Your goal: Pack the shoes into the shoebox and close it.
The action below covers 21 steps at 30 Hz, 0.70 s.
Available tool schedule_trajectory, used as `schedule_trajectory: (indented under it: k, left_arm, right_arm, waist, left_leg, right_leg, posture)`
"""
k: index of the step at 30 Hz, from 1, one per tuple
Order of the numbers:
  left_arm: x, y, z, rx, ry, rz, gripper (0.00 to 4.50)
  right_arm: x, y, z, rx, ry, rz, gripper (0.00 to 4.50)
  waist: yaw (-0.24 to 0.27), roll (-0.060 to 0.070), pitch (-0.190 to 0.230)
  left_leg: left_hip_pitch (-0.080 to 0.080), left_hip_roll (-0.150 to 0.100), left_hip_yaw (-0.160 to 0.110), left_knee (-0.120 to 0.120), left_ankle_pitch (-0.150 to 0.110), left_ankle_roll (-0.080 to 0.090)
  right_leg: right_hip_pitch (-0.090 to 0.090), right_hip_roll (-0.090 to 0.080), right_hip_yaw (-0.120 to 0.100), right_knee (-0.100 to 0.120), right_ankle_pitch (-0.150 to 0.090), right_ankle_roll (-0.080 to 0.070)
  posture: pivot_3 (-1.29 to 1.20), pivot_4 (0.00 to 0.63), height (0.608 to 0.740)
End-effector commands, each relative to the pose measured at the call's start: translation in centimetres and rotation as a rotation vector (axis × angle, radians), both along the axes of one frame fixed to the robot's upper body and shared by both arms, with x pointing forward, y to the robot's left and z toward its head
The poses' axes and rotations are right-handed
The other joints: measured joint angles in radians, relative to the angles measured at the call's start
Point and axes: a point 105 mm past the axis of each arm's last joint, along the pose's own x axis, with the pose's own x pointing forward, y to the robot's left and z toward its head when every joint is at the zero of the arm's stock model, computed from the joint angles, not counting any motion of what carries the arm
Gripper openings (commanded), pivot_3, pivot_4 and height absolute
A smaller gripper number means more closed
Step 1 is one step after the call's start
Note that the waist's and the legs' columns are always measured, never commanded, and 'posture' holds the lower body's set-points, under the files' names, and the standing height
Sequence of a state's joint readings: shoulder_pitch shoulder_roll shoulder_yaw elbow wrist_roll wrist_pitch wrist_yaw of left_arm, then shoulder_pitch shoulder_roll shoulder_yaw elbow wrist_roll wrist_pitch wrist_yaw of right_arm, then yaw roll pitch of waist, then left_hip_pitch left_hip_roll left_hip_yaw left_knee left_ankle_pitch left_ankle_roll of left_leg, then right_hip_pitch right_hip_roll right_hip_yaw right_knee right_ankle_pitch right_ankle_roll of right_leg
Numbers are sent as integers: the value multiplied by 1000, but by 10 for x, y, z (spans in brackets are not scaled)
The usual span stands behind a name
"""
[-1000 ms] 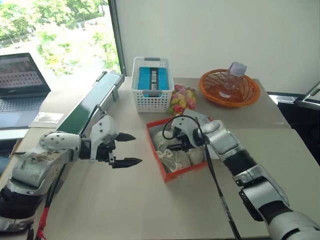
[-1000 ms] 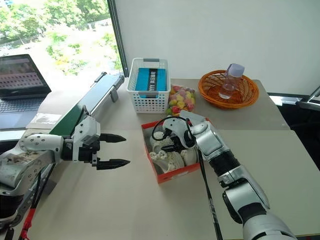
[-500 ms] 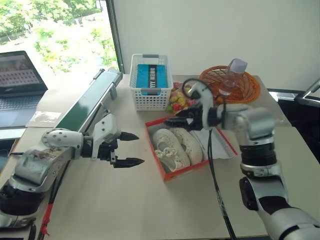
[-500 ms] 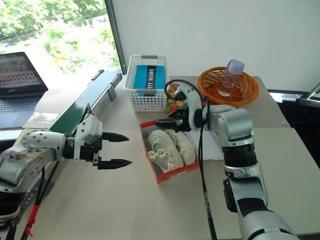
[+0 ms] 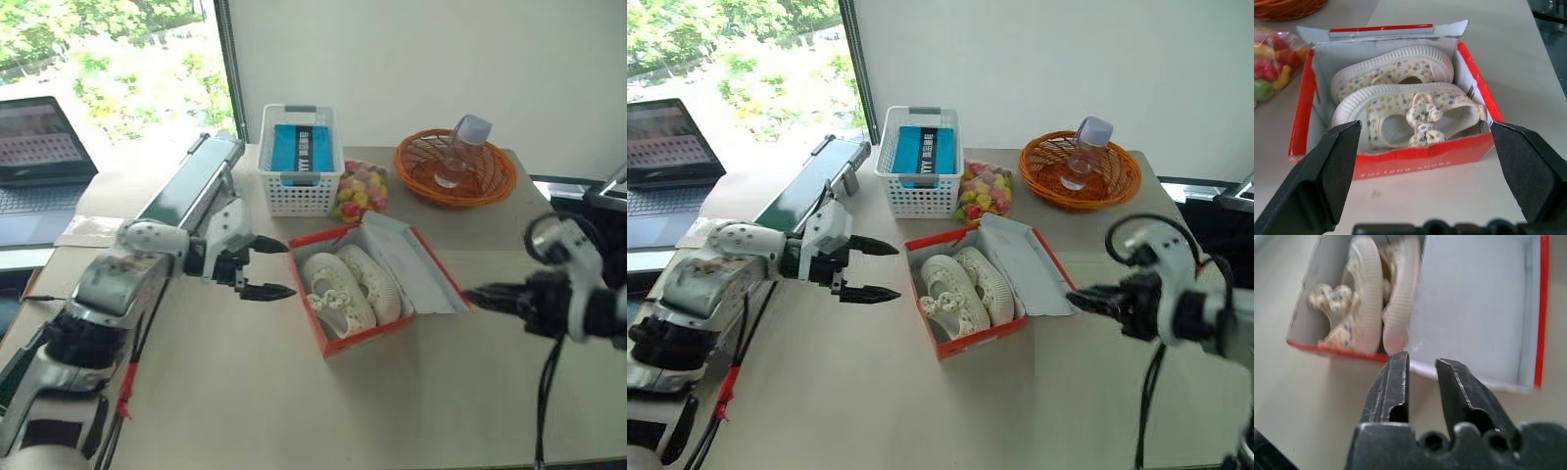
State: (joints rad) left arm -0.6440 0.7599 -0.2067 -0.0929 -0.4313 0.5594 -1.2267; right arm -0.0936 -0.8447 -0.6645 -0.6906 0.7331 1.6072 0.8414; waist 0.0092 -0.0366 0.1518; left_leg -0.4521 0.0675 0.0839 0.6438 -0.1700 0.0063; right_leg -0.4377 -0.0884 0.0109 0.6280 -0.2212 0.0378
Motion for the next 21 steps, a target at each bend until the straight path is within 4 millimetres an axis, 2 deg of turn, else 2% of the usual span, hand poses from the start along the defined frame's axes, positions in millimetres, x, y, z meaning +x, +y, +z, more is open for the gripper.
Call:
schedule_trajectory:
  k: [1, 2, 5, 6, 9, 13, 21]
  left_arm:
    - [3, -4, 9, 3, -39, -44, 4500]
    - [3, -4, 9, 4, -39, -47, 4500]
    - [11, -6, 19, -13, -63, -27, 4500]
    - [14, -6, 22, -19, -68, -17, 4500]
    - [13, -3, 23, -9, -74, -12, 4500]
    - [8, 2, 25, 7, -79, 1, 4500]
    - [7, 8, 30, 10, -94, 41, 4500]
  right_arm:
    - [-16, 7, -10, 50, -4, -14, 21]
    - [-17, 7, -14, 53, 2, -27, 21]
    - [-14, 5, -64, 82, 87, -170, 21]
    - [-10, 8, -74, 117, 85, -205, 21]
    - [5, 11, -88, 185, 58, -276, 21]
    - [19, 3, -110, 188, 59, -357, 21]
    - [47, -2, -139, 300, 8, -448, 21]
  waist:
    - [-7, -1, 1]
    - [-9, -1, 1]
    - [-10, -5, 1]
    - [-10, -5, 1]
    - [-14, -2, 2]
    - [-22, -2, 2]
    - [-22, -2, 2]
  left_leg:
    - [1, 0, -1, 1, 0, 0]
    - [4, 0, -2, 1, 0, 0]
    - [11, 0, -3, 1, 0, 0]
    - [12, 0, -4, 2, 0, 0]
    - [12, -1, -3, 2, -1, -1]
    - [12, -2, -1, 2, 0, 0]
    - [12, -1, -2, 1, 0, 0]
  right_leg:
    - [1, 2, 1, 0, -1, 3]
    - [3, 2, 2, 0, -2, 5]
    - [9, 2, 2, 0, -6, -1]
    - [11, 2, 0, -1, -6, -2]
    - [11, -1, 1, -1, -6, -1]
    - [11, -2, 2, -1, -5, 0]
    - [11, 1, 2, 0, -7, -1]
  posture:
    - [0, 150, 740]
    - [0, 150, 740]
    - [0, 150, 740]
    - [0, 150, 740]
    - [0, 150, 740]
    - [0, 150, 740]
    - [0, 150, 740]
